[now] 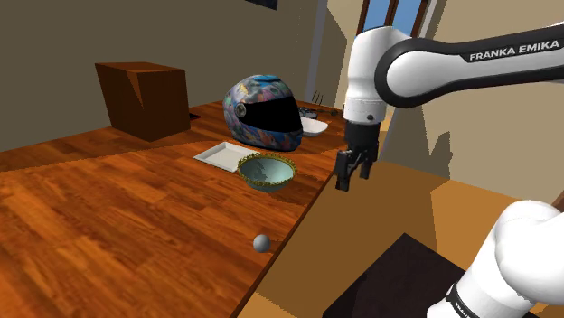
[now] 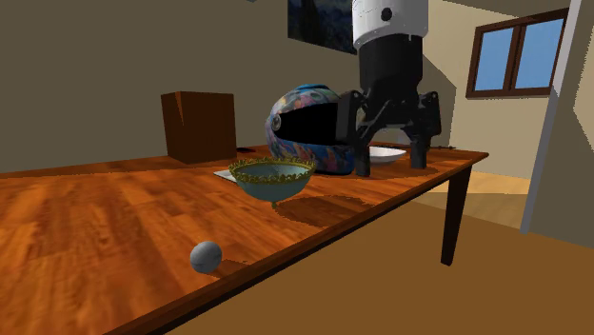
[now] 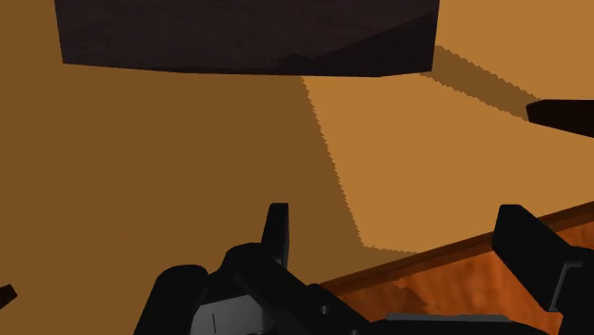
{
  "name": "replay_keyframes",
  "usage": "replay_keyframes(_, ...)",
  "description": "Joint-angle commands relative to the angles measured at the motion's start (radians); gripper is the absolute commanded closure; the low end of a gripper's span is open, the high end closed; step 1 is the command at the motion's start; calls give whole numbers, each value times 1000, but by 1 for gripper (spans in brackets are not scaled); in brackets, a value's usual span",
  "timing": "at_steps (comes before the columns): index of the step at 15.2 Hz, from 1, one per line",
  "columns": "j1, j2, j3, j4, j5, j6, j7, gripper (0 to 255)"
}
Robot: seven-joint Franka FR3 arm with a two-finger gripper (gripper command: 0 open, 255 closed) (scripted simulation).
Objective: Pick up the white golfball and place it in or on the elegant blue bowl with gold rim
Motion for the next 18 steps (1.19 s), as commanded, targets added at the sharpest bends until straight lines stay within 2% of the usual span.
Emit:
replay_keyframes(1, 18, 45, 41, 23, 24, 33, 44, 0)
replay_keyframes(6, 47, 172, 128, 93, 49, 114, 138, 0)
replay_keyframes(10, 65, 286, 195, 169, 43, 172, 217, 0)
replay_keyframes(18, 111, 547, 304, 367, -49, 255, 399, 0)
